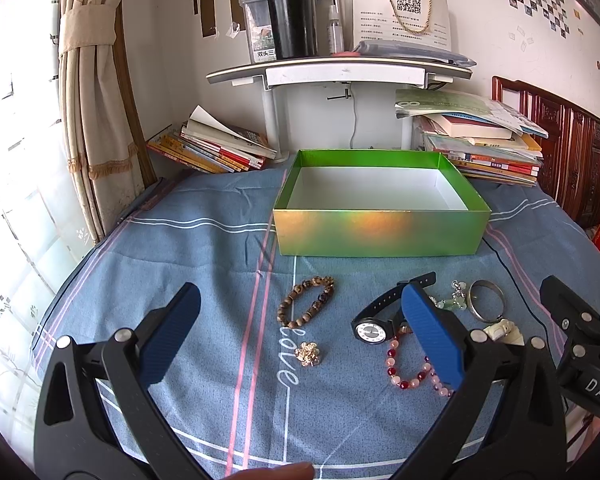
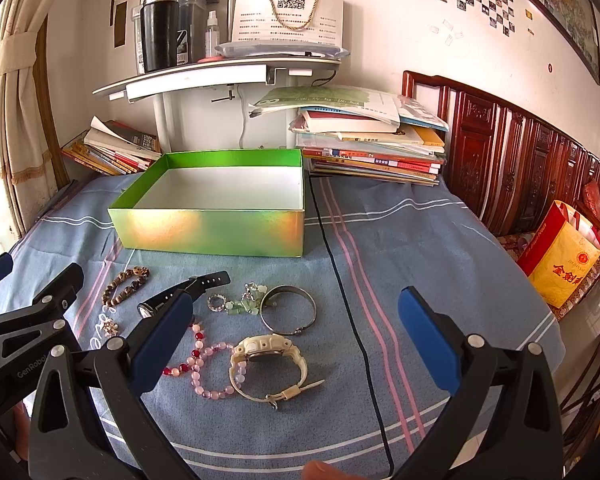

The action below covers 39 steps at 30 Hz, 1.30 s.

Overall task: Organize jewelry
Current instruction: 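Move left tool toward the black watch while right tool approaches the white watch, then close left tool on the black watch while right tool grasps the white watch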

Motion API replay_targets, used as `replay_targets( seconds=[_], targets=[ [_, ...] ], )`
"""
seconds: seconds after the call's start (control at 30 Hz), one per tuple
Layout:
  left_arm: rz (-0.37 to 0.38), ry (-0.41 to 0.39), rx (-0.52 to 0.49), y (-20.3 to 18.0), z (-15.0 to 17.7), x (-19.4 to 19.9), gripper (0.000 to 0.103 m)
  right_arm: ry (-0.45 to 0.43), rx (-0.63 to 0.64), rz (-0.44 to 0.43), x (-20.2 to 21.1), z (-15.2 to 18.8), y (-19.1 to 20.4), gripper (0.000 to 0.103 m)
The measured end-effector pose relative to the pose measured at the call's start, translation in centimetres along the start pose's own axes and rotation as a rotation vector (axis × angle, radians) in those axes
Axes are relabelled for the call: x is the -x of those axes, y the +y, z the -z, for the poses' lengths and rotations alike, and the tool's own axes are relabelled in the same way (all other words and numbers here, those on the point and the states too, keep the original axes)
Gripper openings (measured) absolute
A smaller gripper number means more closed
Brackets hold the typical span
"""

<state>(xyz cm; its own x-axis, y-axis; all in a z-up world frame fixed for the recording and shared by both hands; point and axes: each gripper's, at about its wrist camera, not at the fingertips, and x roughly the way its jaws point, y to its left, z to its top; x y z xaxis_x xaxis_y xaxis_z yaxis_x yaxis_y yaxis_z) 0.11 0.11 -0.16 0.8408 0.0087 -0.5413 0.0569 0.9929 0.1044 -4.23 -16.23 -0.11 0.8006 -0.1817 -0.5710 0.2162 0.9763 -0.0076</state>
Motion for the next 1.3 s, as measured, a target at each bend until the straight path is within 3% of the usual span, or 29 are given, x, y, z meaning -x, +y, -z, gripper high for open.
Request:
replay_targets(
  seconds=[0.4, 0.7, 0.77, 0.9, 1.0, 1.07, 1.17, 1.3],
  targets=[
    [0.002, 0.011, -0.002, 0.3, 1.1, -0.4, 0.099, 0.004, 0.004, -0.005, 0.1, 0.1, 0.2, 0.100],
    [0.004, 0.150, -0.054, -0.4, 1.8, -3.0, 0.099, 0.005, 0.037, 0.036, -0.8, 0.0, -0.1, 0.100],
    [0.028, 0.197, -0.040, 0.0, 2.3, -3.8, 0.098, 0.040, 0.036, 0.021, -1.7, -0.2, -0.8, 0.100],
    [0.036, 0.233, -0.021, 0.9, 2.7, -4.6, 0.080, 0.136, 0.045, -0.028, -3.8, 0.2, -1.8, 0.100],
    [0.013, 0.243, -0.006, 1.2, 3.0, -5.1, 0.075, 0.201, 0.025, -0.094, -5.2, 1.1, -2.3, 0.090],
    [0.001, 0.266, 0.004, 1.3, 3.2, -5.6, 0.066, 0.240, 0.019, -0.090, -5.9, 1.6, -2.4, 0.067],
    [0.041, 0.313, 0.019, 1.2, 3.4, -6.6, 0.058, 0.289, 0.021, -0.072, -6.8, 2.3, -2.8, 0.045],
    [0.110, 0.344, -0.015, -0.4, 3.5, -7.7, 0.063, 0.346, 0.045, -0.099, -7.3, 3.0, -3.3, 0.042]
  ],
)
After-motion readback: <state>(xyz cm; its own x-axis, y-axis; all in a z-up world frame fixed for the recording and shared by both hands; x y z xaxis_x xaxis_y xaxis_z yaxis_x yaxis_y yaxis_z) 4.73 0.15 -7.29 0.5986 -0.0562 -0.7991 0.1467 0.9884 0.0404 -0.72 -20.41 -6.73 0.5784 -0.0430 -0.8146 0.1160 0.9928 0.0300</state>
